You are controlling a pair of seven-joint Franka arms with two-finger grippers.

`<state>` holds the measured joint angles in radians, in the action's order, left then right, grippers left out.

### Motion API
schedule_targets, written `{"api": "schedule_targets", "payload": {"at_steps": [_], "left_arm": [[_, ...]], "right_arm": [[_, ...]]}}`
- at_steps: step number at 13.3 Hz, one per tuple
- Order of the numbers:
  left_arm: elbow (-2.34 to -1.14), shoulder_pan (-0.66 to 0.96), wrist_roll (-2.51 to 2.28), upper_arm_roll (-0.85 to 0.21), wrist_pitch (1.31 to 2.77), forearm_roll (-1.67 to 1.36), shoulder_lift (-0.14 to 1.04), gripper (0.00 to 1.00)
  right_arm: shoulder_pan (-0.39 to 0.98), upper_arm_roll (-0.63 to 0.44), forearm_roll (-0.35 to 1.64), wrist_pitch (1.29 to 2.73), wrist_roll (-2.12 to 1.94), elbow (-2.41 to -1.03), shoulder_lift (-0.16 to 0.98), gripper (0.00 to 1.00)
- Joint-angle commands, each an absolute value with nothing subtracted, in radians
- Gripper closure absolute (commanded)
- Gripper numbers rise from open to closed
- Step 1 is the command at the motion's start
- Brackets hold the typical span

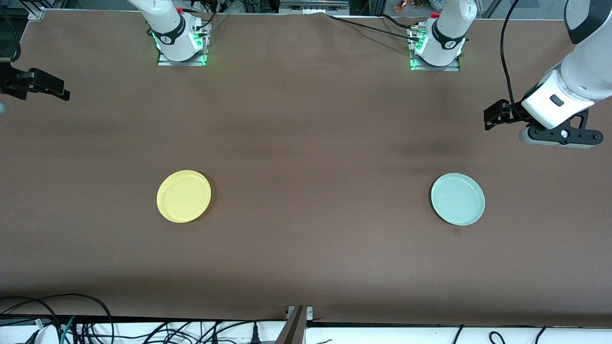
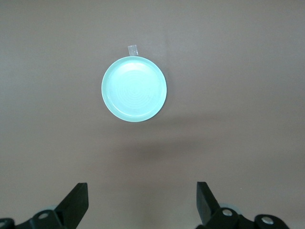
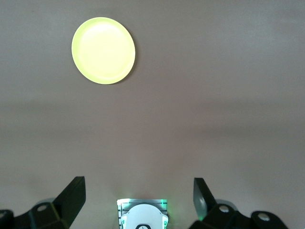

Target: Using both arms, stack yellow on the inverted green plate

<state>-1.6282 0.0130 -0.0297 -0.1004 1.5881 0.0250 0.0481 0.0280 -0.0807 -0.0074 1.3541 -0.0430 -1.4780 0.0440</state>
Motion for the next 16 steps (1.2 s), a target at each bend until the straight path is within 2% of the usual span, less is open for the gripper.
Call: {"api": "schedule_targets", "payload": {"at_steps": [1,16], "left_arm": [[-1.588,0.005,-0.015,-0.103,1.559,0.009,0.064,0.0],[-1.588,0.006,-0.015,-0.106,1.505,0.023,0.093,0.0]], "right_arm": [[0.025,-0.077,-0.005,1.351,-0.041,-1.482,0.038,0.0],[0.025,-0.075,-0.005,1.353,-0.041,-1.482,0.04,0.0]]}}
